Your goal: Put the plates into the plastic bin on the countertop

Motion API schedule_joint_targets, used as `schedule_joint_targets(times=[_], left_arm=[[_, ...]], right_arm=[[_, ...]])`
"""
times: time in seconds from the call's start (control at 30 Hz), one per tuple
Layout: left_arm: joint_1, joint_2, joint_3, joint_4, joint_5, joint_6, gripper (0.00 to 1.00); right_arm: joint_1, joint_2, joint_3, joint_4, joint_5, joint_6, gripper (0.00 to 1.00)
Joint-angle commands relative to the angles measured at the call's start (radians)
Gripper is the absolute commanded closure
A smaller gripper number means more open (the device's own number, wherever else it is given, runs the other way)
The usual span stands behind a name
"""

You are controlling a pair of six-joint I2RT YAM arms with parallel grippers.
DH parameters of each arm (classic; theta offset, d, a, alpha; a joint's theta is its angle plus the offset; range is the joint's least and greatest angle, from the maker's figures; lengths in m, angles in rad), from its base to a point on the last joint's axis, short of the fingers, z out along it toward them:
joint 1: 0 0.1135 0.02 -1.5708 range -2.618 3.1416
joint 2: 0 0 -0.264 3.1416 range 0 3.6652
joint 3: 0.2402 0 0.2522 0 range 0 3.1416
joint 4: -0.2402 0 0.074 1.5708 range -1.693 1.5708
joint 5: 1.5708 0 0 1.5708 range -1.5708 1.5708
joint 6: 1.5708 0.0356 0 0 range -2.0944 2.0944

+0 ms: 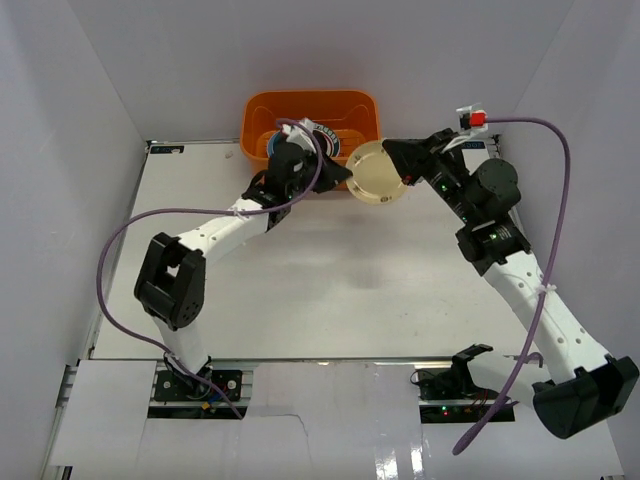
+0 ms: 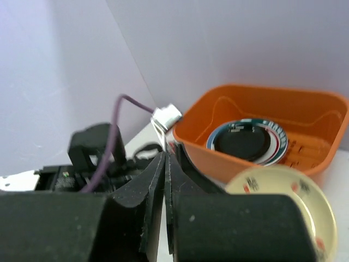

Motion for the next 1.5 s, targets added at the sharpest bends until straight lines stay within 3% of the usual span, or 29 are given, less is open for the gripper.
schedule_joint_targets(times=[0.0,0.23,0.5,0.77,0.87,0.97,1.0,1.1,1.13,1.23,1.47], left_arm=[[0.072,-0.085,0.114,-0.057,-0.02,0.06,1.0],[0.25,0.122,0.426,-0.24,-0.051,0.088,1.0],[0.318,0.404,0.804,-0.396,-0.077,0.149,1.0],[0.365,0.532,0.841,-0.406,-0.027,0.145,1.0],[0.37,0.552,0.835,-0.4,-0.017,0.145,0.89],[0.376,0.549,0.821,-0.387,-0.003,0.146,0.63],[0.377,0.538,0.815,-0.383,-0.002,0.146,0.49],[0.379,0.489,0.781,-0.355,-0.002,0.154,0.32],[0.379,0.475,0.775,-0.345,-0.002,0.155,0.21],[0.379,0.399,0.743,-0.319,0.019,0.166,0.07],[0.377,0.098,0.559,-0.205,0.078,0.185,0.02]], right_arm=[[-0.005,-0.061,0.04,-0.019,0.036,-0.06,0.92],[-0.007,-0.031,0.002,-0.029,0.064,-0.072,0.92],[-0.005,0.047,-0.041,0.014,0.053,-0.075,0.92],[-0.007,0.162,-0.055,0.043,0.052,-0.049,0.92],[-0.008,0.189,-0.055,0.049,0.061,-0.043,0.91],[-0.008,0.205,-0.052,0.055,0.065,-0.04,0.89],[-0.007,0.209,-0.051,0.055,0.067,-0.04,0.88],[-0.007,0.216,-0.049,0.055,0.072,-0.04,0.83],[-0.007,0.215,-0.048,0.055,0.072,-0.04,0.81],[-0.008,0.207,-0.052,0.055,0.072,-0.035,0.71],[-0.008,0.149,-0.075,0.041,0.07,-0.021,0.29]])
